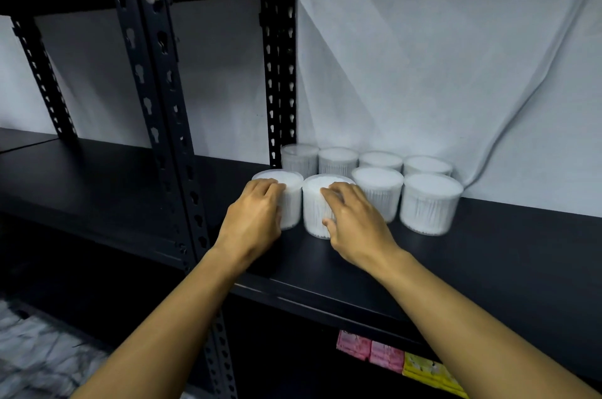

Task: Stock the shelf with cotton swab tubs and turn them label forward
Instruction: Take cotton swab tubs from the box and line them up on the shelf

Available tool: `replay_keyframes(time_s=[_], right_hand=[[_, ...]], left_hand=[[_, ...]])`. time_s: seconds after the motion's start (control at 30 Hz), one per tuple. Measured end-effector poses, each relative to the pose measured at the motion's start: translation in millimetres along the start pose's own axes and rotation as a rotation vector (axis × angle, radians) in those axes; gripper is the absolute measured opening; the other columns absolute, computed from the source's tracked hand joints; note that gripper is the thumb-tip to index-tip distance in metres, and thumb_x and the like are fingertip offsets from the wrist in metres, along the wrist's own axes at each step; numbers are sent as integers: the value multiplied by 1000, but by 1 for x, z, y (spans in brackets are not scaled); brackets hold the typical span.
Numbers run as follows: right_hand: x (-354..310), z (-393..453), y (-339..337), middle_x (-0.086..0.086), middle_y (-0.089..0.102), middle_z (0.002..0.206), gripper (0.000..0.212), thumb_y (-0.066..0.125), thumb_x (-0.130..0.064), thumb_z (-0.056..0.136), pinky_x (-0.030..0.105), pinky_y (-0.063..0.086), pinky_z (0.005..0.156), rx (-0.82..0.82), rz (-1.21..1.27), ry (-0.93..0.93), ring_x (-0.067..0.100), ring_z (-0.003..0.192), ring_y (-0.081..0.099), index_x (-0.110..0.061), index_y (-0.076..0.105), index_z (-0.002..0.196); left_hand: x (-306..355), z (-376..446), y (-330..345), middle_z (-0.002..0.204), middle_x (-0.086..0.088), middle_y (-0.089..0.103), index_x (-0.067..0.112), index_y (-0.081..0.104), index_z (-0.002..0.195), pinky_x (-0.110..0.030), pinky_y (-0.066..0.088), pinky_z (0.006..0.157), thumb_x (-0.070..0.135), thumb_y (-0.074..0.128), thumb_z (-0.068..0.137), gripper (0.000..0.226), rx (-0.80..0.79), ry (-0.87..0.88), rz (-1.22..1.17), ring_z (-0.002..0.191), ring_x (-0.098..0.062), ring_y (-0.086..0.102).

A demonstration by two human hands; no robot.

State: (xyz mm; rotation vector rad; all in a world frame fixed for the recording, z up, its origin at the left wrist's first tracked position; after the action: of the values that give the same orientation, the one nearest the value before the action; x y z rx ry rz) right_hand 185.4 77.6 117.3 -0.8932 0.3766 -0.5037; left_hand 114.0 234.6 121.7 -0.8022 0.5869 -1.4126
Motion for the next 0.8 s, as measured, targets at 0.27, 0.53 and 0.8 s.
replay_keyframes(time_s=[0.27, 0.53, 0.8], right_hand=[[12, 27, 17, 16, 52, 120, 46, 67, -10, 80, 40, 45, 96, -26, -155, -24, 34, 115, 46, 0, 52, 123], [15, 46, 25, 17, 57, 105, 40, 72, -4, 71, 38, 46, 89, -21, -234, -27, 33, 98, 53, 0, 56, 108], [18, 53, 27, 19, 56, 106, 41, 72, -7, 73, 39, 43, 90, -47, -257, -23, 34, 98, 52, 1, 55, 109]], left_hand=[[-15, 33, 21, 126, -12, 56, 4, 56, 122, -46, 53, 80, 6, 59, 84, 38, -25, -17, -51, 121, -28, 46], [-21, 52, 36, 127, -10, 55, 6, 55, 122, -48, 51, 83, 5, 57, 85, 38, -38, -35, -78, 121, -27, 44], [-23, 59, 42, 131, -10, 53, 7, 53, 128, -44, 49, 90, 4, 58, 84, 44, -30, -45, -97, 126, -26, 42]])
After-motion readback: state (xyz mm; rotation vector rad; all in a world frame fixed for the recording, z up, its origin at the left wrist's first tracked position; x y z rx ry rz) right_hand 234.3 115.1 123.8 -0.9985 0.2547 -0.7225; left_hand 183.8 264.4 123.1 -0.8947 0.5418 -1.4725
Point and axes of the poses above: each hand's wrist, its own z-axis towards the middle knuckle, its own y-axis out of the palm, x = y × z, the point moved 4 cm from there along z, towards the middle knuckle
